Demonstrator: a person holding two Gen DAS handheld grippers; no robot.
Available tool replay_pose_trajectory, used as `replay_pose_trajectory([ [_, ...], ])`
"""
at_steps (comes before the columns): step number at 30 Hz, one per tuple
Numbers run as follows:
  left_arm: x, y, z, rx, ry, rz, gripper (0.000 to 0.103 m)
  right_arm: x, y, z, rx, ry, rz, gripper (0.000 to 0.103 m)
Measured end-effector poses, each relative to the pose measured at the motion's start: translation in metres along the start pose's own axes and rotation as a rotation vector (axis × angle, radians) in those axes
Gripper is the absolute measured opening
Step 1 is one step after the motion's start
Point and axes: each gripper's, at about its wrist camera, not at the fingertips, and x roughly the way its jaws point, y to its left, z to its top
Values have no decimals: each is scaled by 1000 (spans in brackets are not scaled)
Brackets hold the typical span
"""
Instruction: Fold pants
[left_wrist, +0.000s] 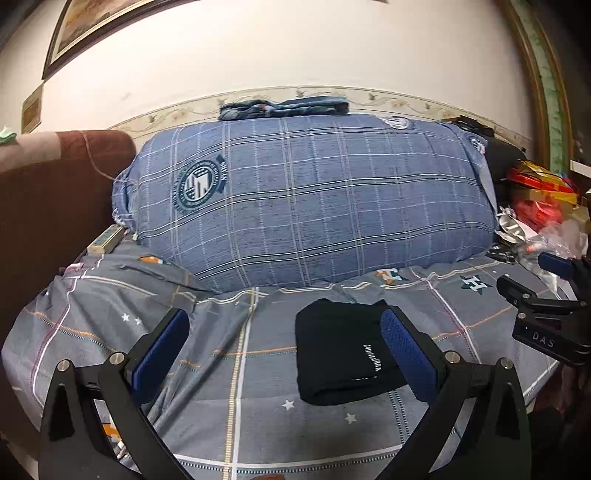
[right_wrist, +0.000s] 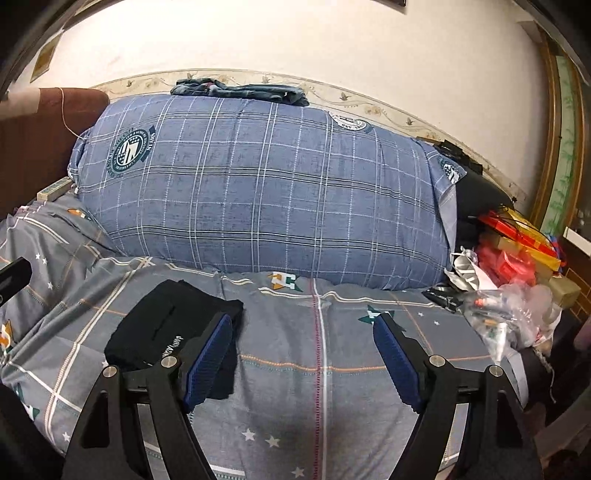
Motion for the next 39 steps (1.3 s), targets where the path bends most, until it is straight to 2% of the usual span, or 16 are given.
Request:
replay_pose_trajectory([
  [5,0,10,-2,-12,2,20,103,-3,10,5,-4,-18,21,80],
  [14,9,32,-6,-58,55,37,103,-5,34,7,-42,-35,59,80],
  [17,11,35,-5,-58,64,68,103,-6,40,8,-55,-40,62,80],
  [29,2,25,-5,2,14,40,103,-4,52,3,-61,-36,109,80],
  [39,3,18,-5,27,-13,43,103,1,46,0,-38,-39,123,80],
])
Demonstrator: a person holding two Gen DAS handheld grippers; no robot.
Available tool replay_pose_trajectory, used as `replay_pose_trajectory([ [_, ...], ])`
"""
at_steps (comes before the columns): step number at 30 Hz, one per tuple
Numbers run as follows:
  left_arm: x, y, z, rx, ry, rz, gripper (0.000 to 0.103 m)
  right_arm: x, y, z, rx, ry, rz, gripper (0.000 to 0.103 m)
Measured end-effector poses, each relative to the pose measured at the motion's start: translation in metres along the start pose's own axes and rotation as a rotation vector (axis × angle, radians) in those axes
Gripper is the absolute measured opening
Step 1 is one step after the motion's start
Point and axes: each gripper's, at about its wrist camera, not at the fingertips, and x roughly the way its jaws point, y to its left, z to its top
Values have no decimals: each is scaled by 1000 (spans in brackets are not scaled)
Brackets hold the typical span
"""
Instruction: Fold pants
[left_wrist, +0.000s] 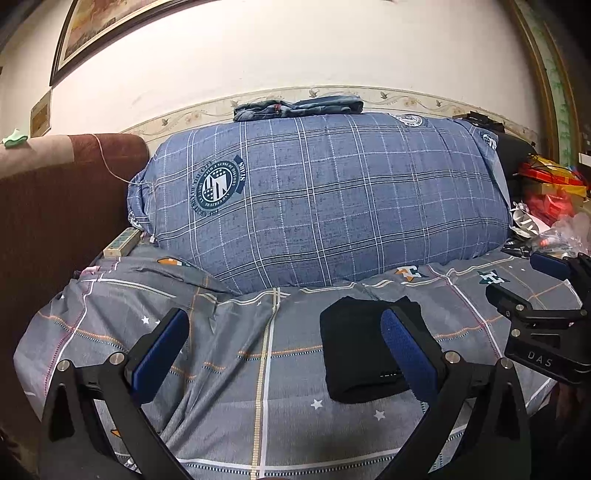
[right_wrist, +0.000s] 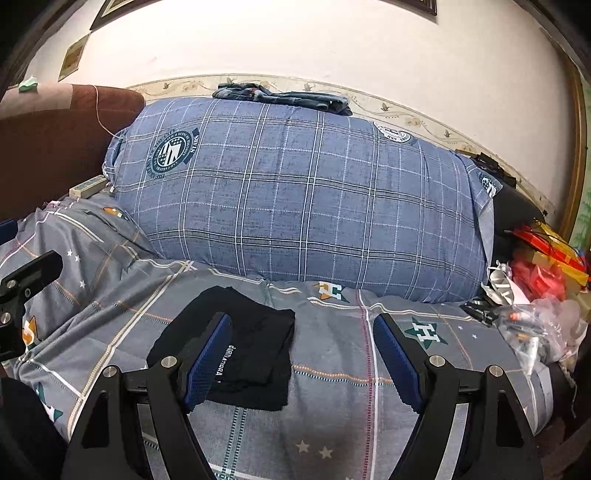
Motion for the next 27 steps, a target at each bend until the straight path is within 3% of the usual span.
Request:
replay_pose_trajectory([
  [9,-3,-1,-2,-3,-10,-3,103,1,4,-2,-6,-6,15,80],
  [19,-8,10,-5,-33,-55,57,103,-2,14,-3,-18,-27,45,80],
  [27,0,8,-11,-25,-19,40,103,3,22,-6,-30,-12,55,80],
])
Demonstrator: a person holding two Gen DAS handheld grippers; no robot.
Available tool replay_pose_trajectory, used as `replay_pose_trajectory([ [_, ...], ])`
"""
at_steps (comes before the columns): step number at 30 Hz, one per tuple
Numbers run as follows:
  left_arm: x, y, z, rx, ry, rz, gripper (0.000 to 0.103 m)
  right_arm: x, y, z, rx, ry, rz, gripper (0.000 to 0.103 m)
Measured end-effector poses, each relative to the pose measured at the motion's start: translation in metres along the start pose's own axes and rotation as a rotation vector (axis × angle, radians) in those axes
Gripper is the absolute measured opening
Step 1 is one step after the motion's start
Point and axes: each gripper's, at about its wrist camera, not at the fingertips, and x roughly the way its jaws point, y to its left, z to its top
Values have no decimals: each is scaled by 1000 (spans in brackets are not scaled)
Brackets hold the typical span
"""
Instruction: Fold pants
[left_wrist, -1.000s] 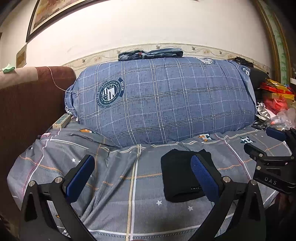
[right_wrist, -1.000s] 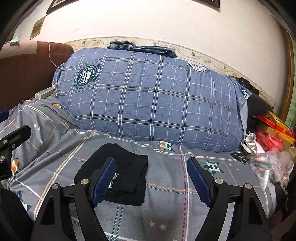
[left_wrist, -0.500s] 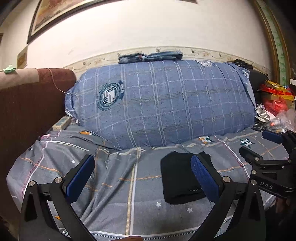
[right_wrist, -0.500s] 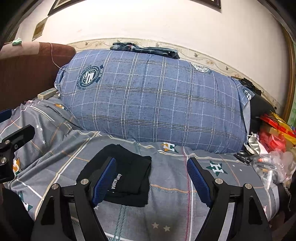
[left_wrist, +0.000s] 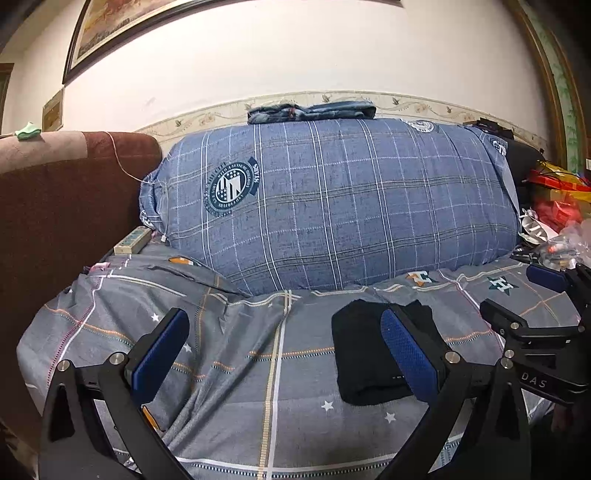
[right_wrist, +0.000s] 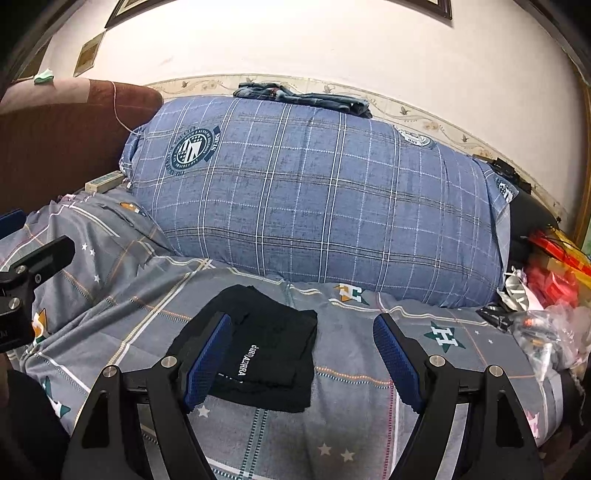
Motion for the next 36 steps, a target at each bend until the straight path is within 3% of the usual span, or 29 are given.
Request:
replay_pose_trajectory([
  [13,6,-5,-3,5,50,-56,103,3,3,-1,-11,5,-5,80],
  [36,6,-9,-1,16,57,-98,103,-3,1,3,-9,-11,-35,80],
])
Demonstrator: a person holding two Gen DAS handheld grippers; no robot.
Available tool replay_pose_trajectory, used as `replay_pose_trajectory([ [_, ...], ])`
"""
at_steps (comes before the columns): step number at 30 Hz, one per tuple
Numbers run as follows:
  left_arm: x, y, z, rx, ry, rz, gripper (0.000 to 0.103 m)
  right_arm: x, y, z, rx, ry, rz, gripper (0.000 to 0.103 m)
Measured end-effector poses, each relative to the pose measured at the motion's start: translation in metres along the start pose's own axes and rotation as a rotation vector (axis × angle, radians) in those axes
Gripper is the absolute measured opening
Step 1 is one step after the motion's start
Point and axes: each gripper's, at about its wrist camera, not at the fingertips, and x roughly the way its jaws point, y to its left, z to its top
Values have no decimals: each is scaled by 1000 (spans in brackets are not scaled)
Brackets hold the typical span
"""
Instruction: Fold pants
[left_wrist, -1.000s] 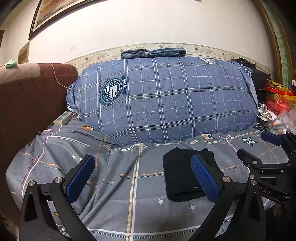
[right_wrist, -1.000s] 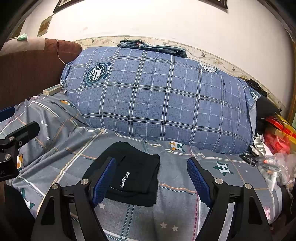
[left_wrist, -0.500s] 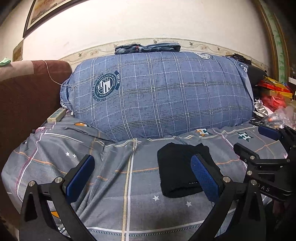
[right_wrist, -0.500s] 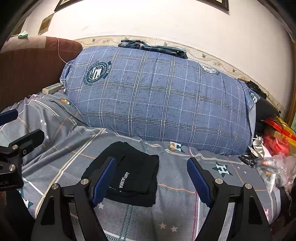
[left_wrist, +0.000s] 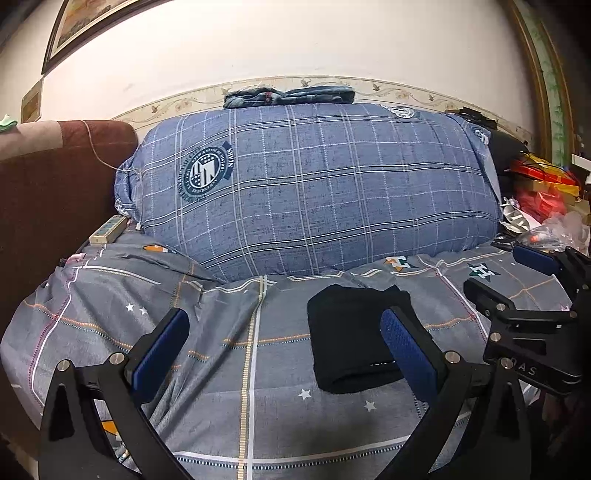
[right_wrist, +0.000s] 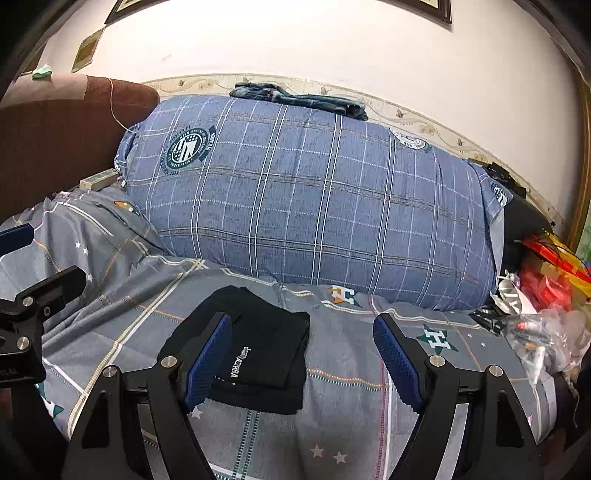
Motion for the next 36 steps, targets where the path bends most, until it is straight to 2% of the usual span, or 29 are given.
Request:
replay_pose_trajectory([
  [4,-1,-3,-1,9,3,-17,103,0,1,-1,-2,1,1,80],
  [7,-7,-1,1,-16,-29,-26,103,-1,1,0,-3,-1,2,80],
  [13,-8,-4,1,5,-31,-10,103,-3,-4,2,23,-14,7,80],
  [36,2,-3,-15,6,13,-23,103,8,8,-9,7,3,5,80],
])
